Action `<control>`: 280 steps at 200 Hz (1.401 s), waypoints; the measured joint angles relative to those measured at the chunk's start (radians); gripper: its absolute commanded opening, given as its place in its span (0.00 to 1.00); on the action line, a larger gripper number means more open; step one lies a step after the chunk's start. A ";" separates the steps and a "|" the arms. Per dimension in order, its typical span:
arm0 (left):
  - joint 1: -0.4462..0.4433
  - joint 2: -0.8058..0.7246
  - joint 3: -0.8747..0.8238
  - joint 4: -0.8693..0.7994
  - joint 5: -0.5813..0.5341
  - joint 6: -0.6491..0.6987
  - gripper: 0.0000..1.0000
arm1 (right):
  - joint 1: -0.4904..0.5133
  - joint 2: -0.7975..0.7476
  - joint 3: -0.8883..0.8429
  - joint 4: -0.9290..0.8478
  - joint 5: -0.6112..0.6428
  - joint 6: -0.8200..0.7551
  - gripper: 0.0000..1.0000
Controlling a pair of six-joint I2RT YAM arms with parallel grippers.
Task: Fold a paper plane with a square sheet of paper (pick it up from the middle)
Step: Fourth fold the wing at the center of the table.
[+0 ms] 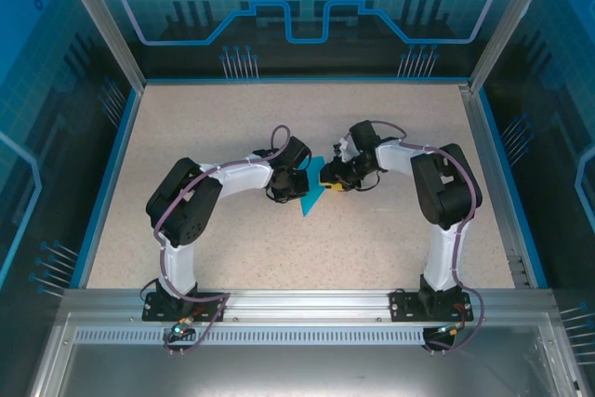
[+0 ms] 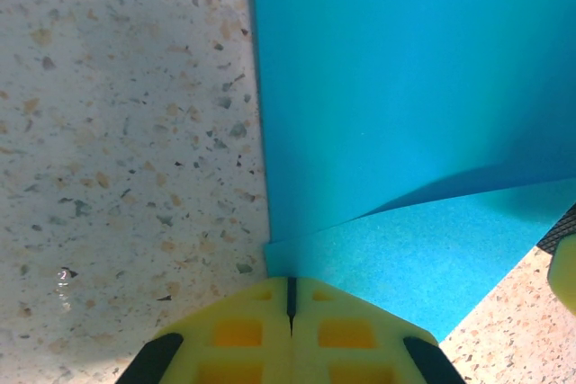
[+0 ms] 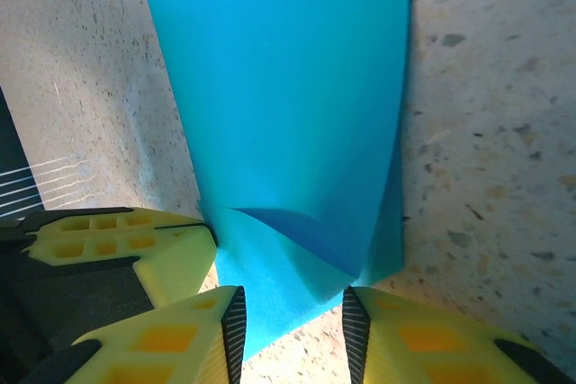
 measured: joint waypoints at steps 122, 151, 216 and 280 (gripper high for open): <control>0.000 -0.032 0.000 -0.058 -0.026 0.023 0.22 | 0.006 0.013 0.003 0.010 -0.015 0.024 0.02; 0.000 -0.131 0.000 -0.111 -0.076 0.047 0.36 | 0.010 -0.096 -0.010 -0.003 0.048 0.035 0.01; 0.000 -0.425 -0.053 -0.134 -0.159 0.099 0.58 | 0.130 -0.355 -0.013 -0.015 0.243 0.119 0.02; 0.000 -0.631 -0.295 -0.014 -0.133 0.194 0.73 | 0.311 -0.391 -0.082 -0.014 0.451 0.411 0.01</control>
